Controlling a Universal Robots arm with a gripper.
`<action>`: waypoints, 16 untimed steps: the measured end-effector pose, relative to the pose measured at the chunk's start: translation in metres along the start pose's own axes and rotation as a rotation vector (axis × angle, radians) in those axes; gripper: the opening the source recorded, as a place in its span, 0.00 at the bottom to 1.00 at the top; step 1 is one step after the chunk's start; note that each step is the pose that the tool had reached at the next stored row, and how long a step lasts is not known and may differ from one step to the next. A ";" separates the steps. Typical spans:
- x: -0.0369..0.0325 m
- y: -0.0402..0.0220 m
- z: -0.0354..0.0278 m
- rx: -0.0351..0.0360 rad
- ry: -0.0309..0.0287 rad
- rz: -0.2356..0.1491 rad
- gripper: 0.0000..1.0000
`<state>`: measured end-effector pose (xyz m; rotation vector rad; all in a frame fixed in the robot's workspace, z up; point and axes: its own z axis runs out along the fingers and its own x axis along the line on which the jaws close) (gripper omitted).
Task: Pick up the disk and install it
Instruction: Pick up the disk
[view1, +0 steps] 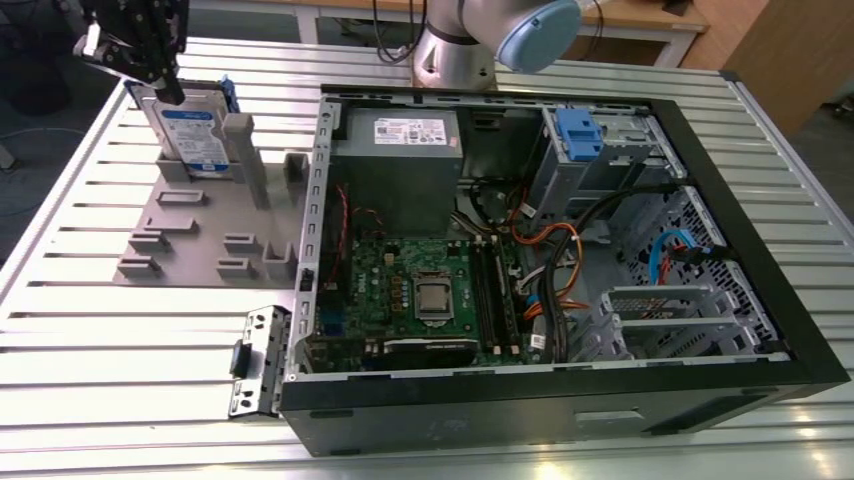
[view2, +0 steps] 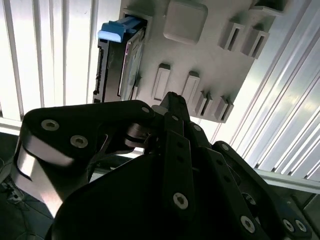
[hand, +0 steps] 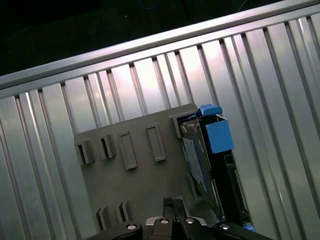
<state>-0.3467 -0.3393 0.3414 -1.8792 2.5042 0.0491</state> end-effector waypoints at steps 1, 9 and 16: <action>0.0000 0.0000 0.0000 -0.0001 0.0001 -0.005 0.10; 0.0000 0.0000 0.0000 -0.0013 0.0008 -0.045 0.10; 0.0000 0.0000 0.0000 -0.0022 0.0015 -0.080 0.10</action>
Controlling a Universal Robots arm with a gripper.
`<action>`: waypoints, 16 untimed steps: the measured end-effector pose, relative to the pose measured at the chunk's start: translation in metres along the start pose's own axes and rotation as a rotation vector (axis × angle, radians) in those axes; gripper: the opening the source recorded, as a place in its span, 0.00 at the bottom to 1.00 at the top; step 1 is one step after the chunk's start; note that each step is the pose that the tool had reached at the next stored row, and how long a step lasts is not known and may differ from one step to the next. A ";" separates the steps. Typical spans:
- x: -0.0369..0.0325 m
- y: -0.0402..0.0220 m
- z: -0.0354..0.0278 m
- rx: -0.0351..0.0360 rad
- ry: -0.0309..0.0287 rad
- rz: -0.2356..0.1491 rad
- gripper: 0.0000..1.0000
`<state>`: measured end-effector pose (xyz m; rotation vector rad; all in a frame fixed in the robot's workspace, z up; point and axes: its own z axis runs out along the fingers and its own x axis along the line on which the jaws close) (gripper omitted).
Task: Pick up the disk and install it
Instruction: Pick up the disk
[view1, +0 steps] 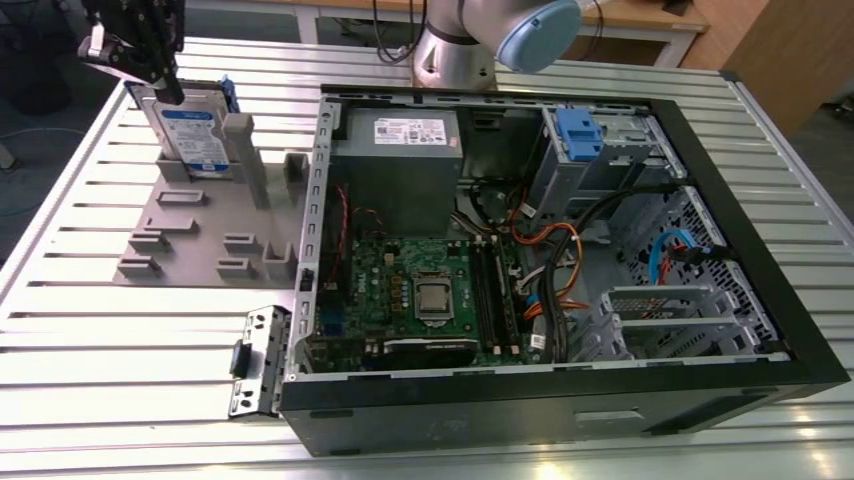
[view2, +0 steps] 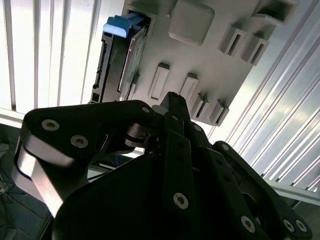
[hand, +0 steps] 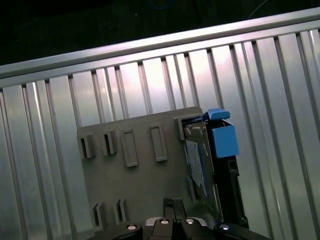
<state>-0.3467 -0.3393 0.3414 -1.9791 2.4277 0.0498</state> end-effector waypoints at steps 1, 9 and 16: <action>0.0000 0.0000 0.0000 -0.0001 0.0001 -0.005 0.10; 0.0000 0.0000 0.0000 -0.0015 0.0011 -0.056 0.10; 0.0000 0.0000 0.0000 -0.0026 0.0018 -0.094 0.10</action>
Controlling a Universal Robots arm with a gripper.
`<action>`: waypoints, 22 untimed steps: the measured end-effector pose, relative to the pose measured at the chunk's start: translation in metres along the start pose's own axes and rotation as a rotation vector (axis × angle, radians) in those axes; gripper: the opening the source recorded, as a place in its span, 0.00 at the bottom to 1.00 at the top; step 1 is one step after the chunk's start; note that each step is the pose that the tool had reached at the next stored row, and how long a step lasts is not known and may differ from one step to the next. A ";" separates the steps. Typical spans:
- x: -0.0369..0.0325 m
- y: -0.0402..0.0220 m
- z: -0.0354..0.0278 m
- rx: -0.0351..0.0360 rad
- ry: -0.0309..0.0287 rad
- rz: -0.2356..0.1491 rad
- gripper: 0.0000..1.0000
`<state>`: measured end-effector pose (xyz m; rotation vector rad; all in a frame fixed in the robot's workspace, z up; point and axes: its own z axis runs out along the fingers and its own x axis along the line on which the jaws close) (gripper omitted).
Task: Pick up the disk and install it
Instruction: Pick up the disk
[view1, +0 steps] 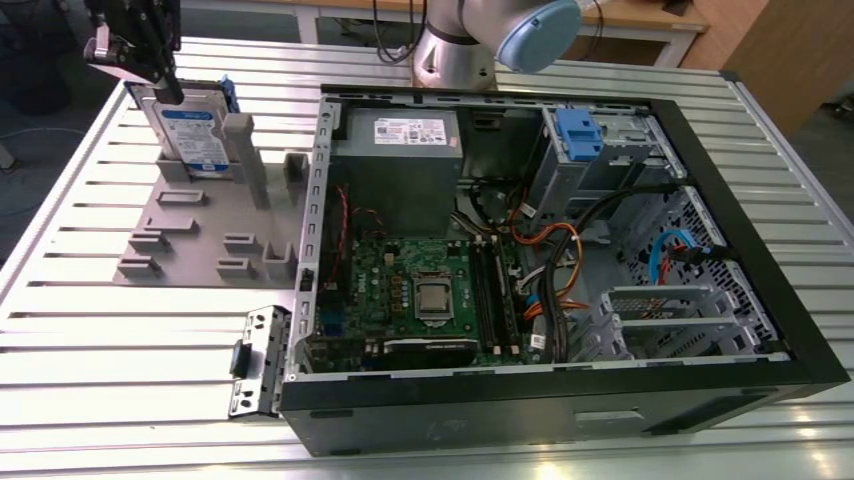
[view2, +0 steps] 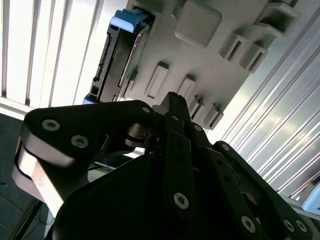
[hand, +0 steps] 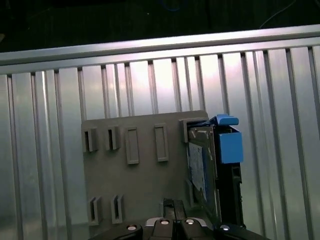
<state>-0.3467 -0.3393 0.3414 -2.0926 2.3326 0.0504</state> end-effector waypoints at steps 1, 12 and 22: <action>0.0000 0.0000 0.0000 -0.0002 0.0001 -0.006 0.10; 0.0000 0.0000 0.0000 -0.0018 0.0012 -0.064 0.10; 0.0000 0.0000 0.0000 -0.0031 0.0021 -0.115 0.10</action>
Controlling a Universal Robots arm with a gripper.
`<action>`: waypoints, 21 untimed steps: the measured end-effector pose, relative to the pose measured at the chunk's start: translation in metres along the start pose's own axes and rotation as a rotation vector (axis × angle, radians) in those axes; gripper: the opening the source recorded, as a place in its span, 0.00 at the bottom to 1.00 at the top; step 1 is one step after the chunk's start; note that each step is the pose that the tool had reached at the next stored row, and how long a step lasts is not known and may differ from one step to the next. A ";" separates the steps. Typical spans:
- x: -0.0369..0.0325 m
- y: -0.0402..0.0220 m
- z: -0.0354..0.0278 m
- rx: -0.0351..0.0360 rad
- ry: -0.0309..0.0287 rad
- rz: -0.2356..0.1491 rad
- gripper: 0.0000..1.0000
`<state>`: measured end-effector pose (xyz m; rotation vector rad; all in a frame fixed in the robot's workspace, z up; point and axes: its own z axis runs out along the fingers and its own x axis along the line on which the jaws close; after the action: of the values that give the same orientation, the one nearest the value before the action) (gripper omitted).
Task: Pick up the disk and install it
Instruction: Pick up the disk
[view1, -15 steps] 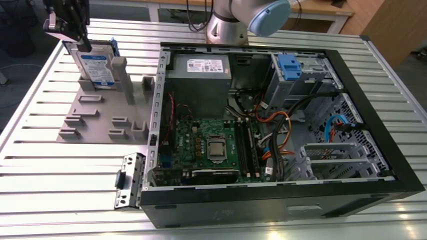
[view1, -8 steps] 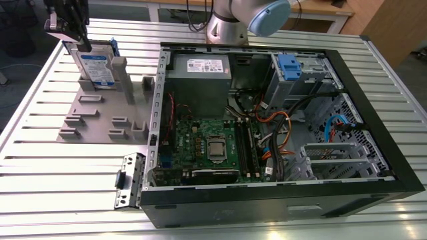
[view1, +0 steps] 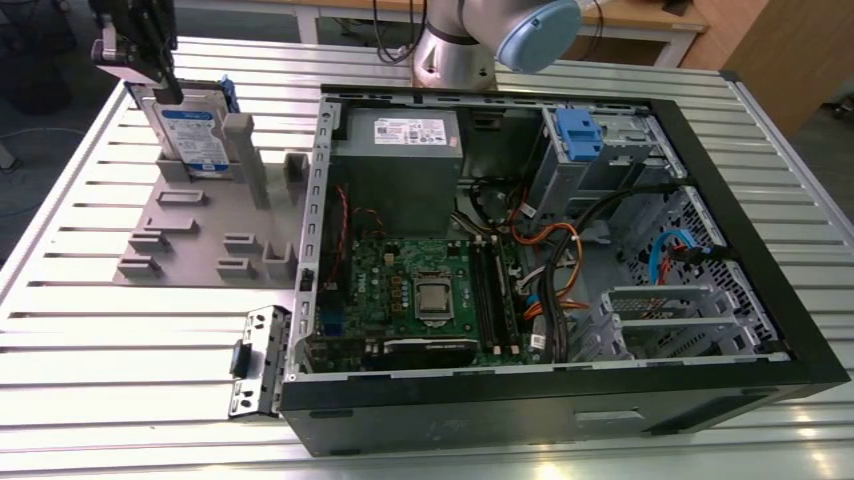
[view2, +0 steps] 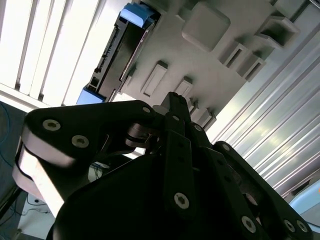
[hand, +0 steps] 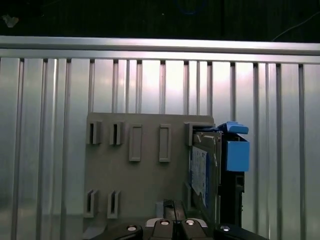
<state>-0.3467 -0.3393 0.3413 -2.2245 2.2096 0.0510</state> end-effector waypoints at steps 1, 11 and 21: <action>0.0000 0.0000 0.0000 -0.0002 0.0001 -0.005 0.10; 0.0000 0.0000 0.0000 -0.0017 0.0012 -0.060 0.10; 0.0000 0.0000 0.0015 -0.0004 0.0003 -0.008 0.10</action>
<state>-0.3467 -0.3393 0.3399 -2.2339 2.2007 0.0511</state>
